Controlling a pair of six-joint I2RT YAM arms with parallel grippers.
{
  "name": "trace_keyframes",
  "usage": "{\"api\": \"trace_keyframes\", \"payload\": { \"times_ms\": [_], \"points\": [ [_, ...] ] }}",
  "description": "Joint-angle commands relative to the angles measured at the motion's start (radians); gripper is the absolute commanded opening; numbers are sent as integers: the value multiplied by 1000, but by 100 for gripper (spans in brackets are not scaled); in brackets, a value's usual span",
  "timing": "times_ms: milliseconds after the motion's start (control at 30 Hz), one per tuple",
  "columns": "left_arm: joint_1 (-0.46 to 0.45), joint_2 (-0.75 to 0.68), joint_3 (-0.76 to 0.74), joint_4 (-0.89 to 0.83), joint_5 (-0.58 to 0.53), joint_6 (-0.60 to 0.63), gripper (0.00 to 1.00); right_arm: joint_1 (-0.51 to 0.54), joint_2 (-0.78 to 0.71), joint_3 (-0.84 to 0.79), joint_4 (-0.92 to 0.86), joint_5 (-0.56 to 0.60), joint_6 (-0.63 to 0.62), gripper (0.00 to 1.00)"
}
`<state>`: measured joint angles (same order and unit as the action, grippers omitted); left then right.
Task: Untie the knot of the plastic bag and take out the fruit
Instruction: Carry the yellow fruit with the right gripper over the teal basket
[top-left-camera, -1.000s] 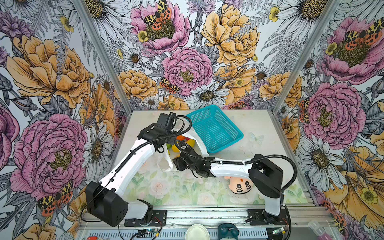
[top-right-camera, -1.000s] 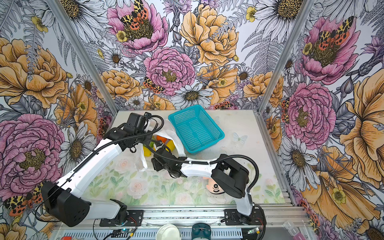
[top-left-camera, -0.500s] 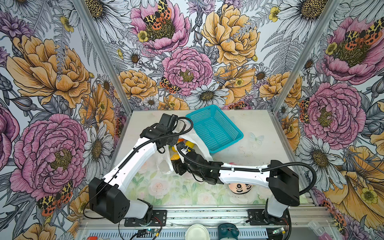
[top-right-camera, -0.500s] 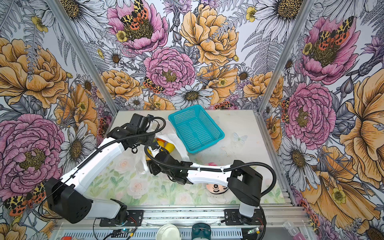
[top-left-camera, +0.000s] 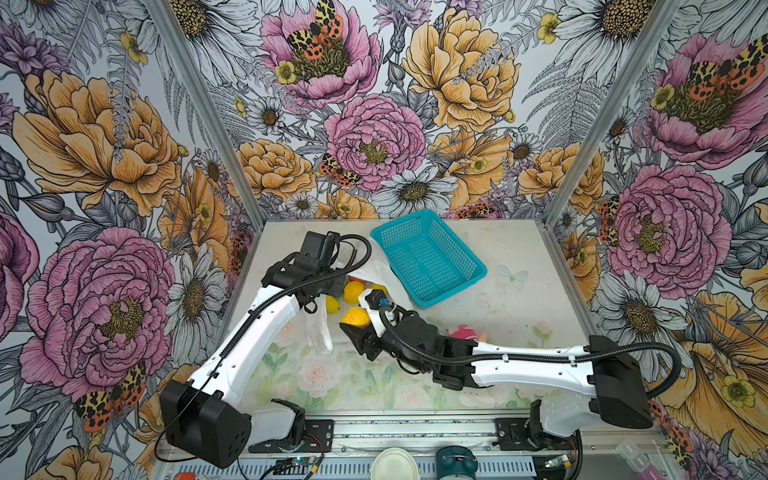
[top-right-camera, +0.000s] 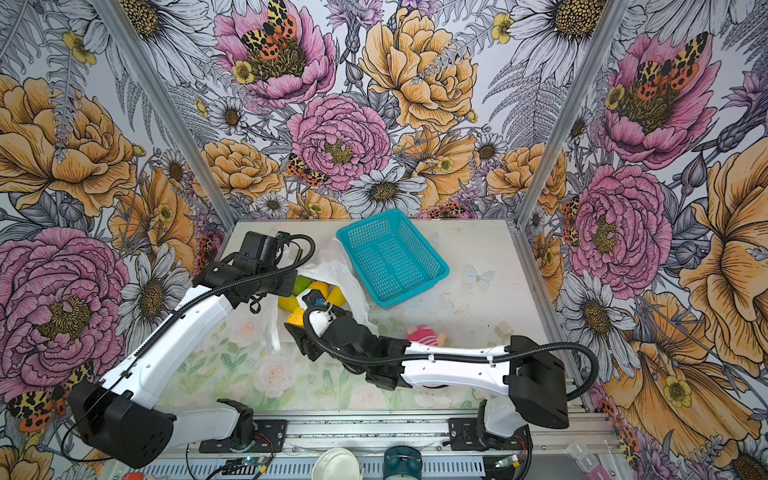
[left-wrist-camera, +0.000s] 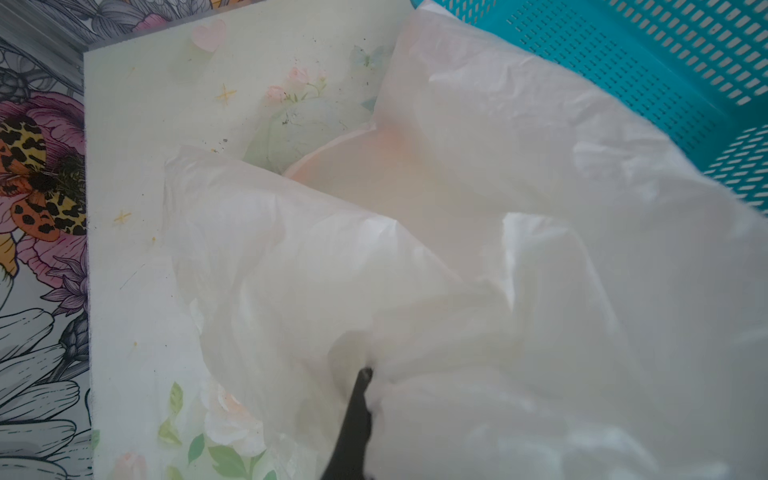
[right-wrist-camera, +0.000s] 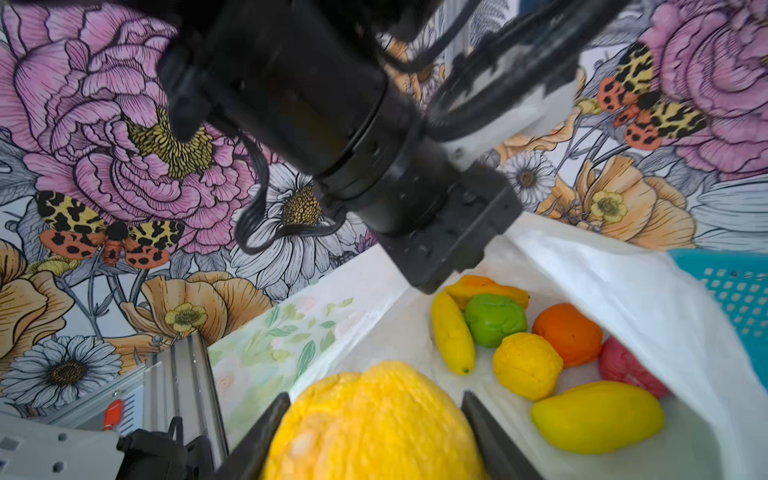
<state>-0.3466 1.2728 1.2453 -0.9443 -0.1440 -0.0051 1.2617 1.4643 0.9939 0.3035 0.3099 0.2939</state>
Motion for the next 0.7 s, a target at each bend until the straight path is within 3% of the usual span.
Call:
{"api": "trace_keyframes", "payload": {
  "times_ms": [0, 200, 300, 467, 667],
  "points": [
    [14, -28, -23, 4, 51, -18, 0, -17, -152, -89, 62, 126, -42, 34],
    [22, -66, -44, 22, 86, 1, 0, -173, -476, -247, -54, 285, 13, 36],
    [48, -63, -43, 30, 106, 8, 0, -333, -532, -264, -128, 241, 90, 36],
    [62, -65, -48, 48, 156, 23, 0, -538, -350, -108, -332, 133, 142, 36],
    [20, -82, -58, 70, 133, 43, 0, -652, -104, 57, -427, -57, 119, 40]
  ]
}}
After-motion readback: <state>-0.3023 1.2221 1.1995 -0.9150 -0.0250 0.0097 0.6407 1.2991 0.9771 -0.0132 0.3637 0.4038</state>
